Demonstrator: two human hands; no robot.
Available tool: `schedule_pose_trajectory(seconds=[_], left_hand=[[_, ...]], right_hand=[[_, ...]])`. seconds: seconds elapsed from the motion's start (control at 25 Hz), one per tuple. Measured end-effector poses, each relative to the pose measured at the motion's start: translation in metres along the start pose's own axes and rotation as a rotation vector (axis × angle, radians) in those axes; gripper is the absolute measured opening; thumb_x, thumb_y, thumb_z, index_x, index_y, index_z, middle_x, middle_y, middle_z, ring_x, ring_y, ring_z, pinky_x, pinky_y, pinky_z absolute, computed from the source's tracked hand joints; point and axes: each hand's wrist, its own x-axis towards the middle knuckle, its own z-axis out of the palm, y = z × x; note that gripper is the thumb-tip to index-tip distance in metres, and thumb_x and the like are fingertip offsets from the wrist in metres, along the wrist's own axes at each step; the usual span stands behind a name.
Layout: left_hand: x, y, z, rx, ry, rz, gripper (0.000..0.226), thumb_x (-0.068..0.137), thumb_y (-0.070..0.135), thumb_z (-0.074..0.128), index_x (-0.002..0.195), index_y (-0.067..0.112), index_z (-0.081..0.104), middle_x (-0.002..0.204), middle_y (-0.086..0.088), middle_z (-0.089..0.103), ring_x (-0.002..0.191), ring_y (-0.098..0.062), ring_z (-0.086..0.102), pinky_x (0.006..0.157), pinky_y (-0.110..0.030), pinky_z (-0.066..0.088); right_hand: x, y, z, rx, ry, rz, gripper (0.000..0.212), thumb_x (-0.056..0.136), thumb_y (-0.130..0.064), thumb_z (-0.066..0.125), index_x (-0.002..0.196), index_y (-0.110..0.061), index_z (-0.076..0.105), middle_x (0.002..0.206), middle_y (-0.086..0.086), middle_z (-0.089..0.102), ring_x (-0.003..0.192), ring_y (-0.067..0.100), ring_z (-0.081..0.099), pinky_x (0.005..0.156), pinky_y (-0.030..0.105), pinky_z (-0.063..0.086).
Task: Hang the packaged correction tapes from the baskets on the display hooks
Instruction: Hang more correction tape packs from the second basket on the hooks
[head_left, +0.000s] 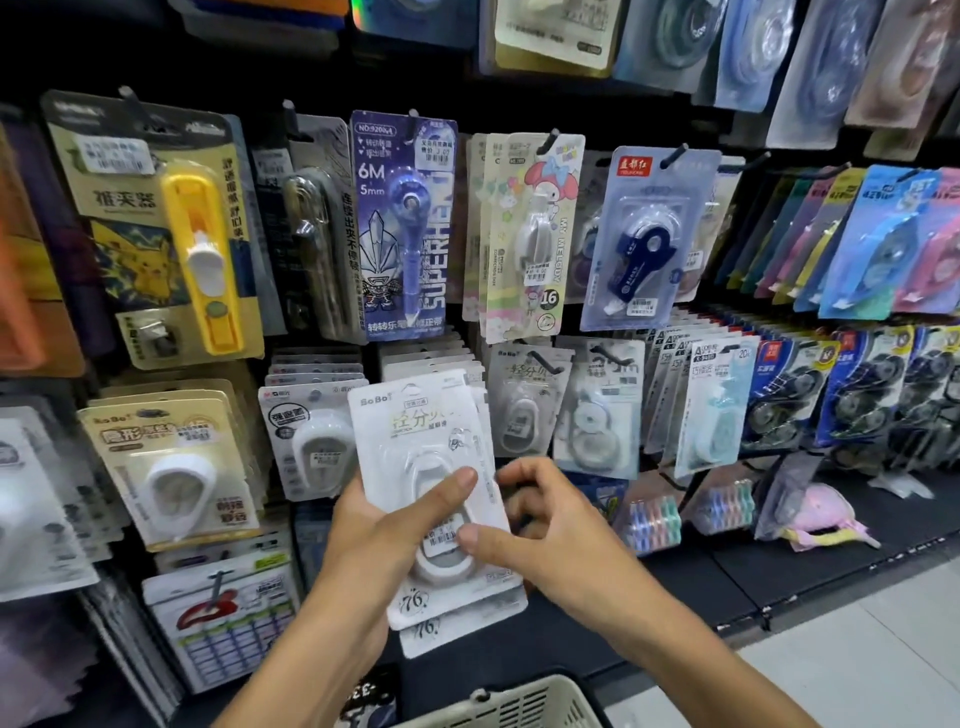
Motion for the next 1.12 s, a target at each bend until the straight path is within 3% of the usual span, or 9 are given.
schedule_pose_trajectory(seconds=[0.12, 0.2, 0.4, 0.6, 0.76, 0.92, 1.0, 1.04, 1.12], left_hand=[[0.001, 0.004, -0.006, -0.093, -0.066, -0.105, 0.067, 0.060, 0.018, 0.097, 0.121, 0.016, 0.069, 0.109, -0.016, 0.078, 0.093, -0.034, 0.078, 0.065, -0.037, 0.064], [0.001, 0.002, -0.010, -0.161, -0.074, -0.138, 0.064, 0.066, 0.015, 0.087, 0.127, 0.014, 0.065, 0.112, -0.017, 0.077, 0.094, -0.036, 0.077, 0.066, -0.040, 0.064], [-0.001, -0.002, -0.008, -0.145, -0.034, -0.107, 0.050, 0.064, 0.025, 0.088, 0.113, 0.022, 0.076, 0.110, -0.013, 0.079, 0.095, -0.034, 0.078, 0.064, -0.041, 0.064], [-0.003, -0.002, -0.010, -0.119, -0.069, -0.096, 0.041, 0.053, 0.021, 0.088, 0.094, 0.021, 0.082, 0.102, -0.013, 0.080, 0.084, -0.029, 0.079, 0.059, -0.033, 0.062], [0.000, -0.002, -0.013, -0.063, -0.006, -0.022, 0.051, 0.053, 0.023, 0.090, 0.103, 0.018, 0.079, 0.105, -0.011, 0.080, 0.091, -0.032, 0.078, 0.066, -0.036, 0.064], [-0.002, 0.002, -0.010, -0.029, -0.013, 0.009, 0.069, 0.050, 0.029, 0.098, 0.114, 0.021, 0.074, 0.110, -0.008, 0.079, 0.097, -0.032, 0.077, 0.073, -0.041, 0.064], [-0.003, 0.002, -0.005, -0.005, 0.031, 0.035, 0.066, 0.048, 0.030, 0.101, 0.109, 0.025, 0.075, 0.107, -0.004, 0.080, 0.094, -0.029, 0.078, 0.073, -0.040, 0.064], [-0.003, 0.001, -0.002, 0.004, 0.055, 0.050, 0.062, 0.049, 0.030, 0.100, 0.106, 0.026, 0.076, 0.104, -0.003, 0.081, 0.092, -0.028, 0.079, 0.073, -0.039, 0.063], [-0.002, -0.001, 0.005, -0.007, 0.090, 0.070, 0.057, 0.050, 0.033, 0.093, 0.104, 0.024, 0.076, 0.100, -0.001, 0.081, 0.087, -0.025, 0.079, 0.068, -0.036, 0.063]], right_hand=[[-0.003, -0.001, 0.006, 0.218, 0.030, 0.011, 0.054, 0.072, -0.039, 0.084, 0.119, -0.036, 0.058, 0.097, 0.000, 0.077, 0.089, 0.015, 0.075, 0.083, 0.035, 0.056], [-0.003, 0.000, 0.005, 0.338, 0.087, 0.043, 0.048, 0.075, -0.035, 0.078, 0.119, -0.032, 0.061, 0.096, 0.003, 0.078, 0.090, 0.018, 0.075, 0.088, 0.043, 0.053], [-0.006, 0.004, 0.019, 0.369, 0.062, -0.029, 0.058, 0.068, -0.040, 0.090, 0.117, -0.029, 0.062, 0.110, -0.002, 0.076, 0.098, 0.017, 0.075, 0.075, 0.025, 0.060], [0.009, 0.009, -0.018, 0.597, 0.440, 0.026, 0.038, 0.082, -0.029, 0.079, 0.113, -0.013, 0.064, 0.086, 0.011, 0.075, 0.050, 0.020, 0.060, 0.035, 0.027, 0.041], [0.007, 0.025, -0.044, 0.423, 0.570, 0.137, 0.007, 0.091, -0.025, 0.071, 0.098, -0.025, 0.072, 0.069, 0.002, 0.072, 0.035, 0.015, 0.047, 0.032, 0.021, 0.031], [0.005, 0.024, -0.049, 0.431, 0.620, 0.148, 0.015, 0.090, -0.022, 0.073, 0.105, -0.025, 0.073, 0.074, -0.003, 0.073, 0.041, 0.010, 0.051, 0.033, 0.021, 0.031], [0.008, 0.024, -0.045, 0.469, 0.586, 0.162, 0.037, 0.092, -0.020, 0.073, 0.125, -0.027, 0.057, 0.103, 0.000, 0.071, 0.064, 0.016, 0.068, 0.047, 0.031, 0.054], [0.008, 0.025, -0.039, 0.471, 0.563, 0.184, 0.047, 0.091, -0.021, 0.073, 0.130, -0.031, 0.048, 0.118, 0.000, 0.064, 0.084, 0.020, 0.072, 0.065, 0.039, 0.061], [0.003, 0.026, -0.020, 0.365, 0.442, 0.143, 0.048, 0.084, -0.033, 0.079, 0.125, -0.035, 0.053, 0.129, -0.002, 0.060, 0.108, 0.020, 0.066, 0.091, 0.041, 0.058]])
